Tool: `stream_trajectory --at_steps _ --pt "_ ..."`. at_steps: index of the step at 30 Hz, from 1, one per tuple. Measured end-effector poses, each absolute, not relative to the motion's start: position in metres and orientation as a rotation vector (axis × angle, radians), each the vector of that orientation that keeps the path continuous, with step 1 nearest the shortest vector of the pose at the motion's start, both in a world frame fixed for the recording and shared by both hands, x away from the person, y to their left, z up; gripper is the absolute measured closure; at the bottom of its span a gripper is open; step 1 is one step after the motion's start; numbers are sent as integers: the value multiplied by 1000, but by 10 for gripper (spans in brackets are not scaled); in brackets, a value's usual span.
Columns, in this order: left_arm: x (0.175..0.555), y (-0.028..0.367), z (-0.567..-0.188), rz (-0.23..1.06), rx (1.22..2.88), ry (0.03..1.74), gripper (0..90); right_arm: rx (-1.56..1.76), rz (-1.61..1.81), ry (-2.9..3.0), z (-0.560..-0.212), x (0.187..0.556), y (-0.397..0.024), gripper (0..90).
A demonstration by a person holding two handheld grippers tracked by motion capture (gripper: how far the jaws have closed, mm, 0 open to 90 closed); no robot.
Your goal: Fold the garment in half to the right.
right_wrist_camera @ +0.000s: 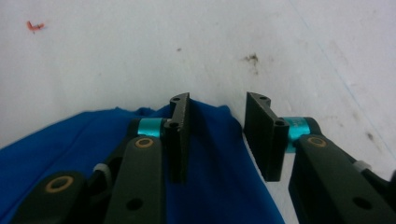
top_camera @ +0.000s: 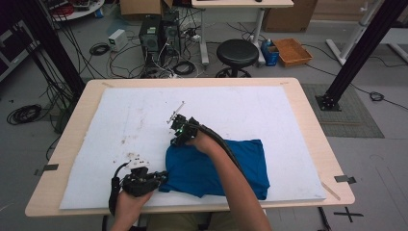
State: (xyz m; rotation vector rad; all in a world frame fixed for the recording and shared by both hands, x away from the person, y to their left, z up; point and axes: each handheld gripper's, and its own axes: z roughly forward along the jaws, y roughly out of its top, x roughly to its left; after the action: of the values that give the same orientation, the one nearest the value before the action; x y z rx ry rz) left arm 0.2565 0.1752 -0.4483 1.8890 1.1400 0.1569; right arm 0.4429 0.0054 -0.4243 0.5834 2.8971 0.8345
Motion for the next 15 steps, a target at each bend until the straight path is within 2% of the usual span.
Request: stream_trajectory --at_steps 3,6,15 --pt "257 175 -447 132 1870 1128 850 505 826 2883 -421 439 4 871" --pt "255 174 -438 87 1815 1068 850 506 970 2827 -412 438 -4 873" --pt "264 141 -407 -48 1707 895 849 589 1314 2694 -383 429 -62 872"
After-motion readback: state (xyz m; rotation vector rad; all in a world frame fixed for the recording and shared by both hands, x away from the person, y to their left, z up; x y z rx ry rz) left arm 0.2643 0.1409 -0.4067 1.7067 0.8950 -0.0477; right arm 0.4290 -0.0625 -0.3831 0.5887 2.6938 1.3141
